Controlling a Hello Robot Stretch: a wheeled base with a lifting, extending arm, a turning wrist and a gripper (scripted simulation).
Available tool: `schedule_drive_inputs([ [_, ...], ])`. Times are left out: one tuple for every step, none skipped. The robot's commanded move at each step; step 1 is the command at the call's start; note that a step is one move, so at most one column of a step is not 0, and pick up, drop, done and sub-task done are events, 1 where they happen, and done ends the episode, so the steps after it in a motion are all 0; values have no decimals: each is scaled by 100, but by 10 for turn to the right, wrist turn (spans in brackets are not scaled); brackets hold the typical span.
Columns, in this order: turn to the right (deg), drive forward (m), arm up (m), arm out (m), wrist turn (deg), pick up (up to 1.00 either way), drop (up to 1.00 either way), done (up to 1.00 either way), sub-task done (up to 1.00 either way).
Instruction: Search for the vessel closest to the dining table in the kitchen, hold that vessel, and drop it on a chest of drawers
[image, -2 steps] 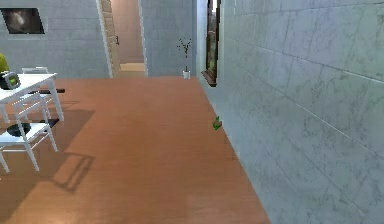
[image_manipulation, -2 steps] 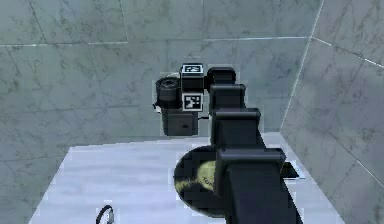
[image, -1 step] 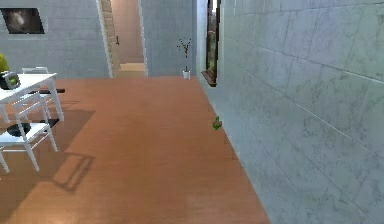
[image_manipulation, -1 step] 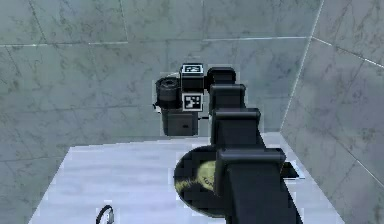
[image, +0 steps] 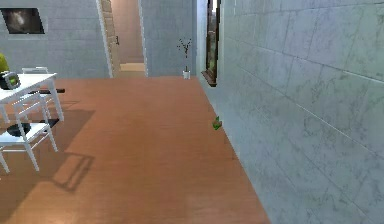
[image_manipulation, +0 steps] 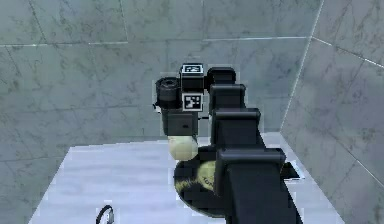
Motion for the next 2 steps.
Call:
schedule_drive_inputs([
  [0, 0, 0, -10, 0, 0, 0, 0, 0],
  [0, 0, 0, 0, 0, 0, 0, 100, 0],
])
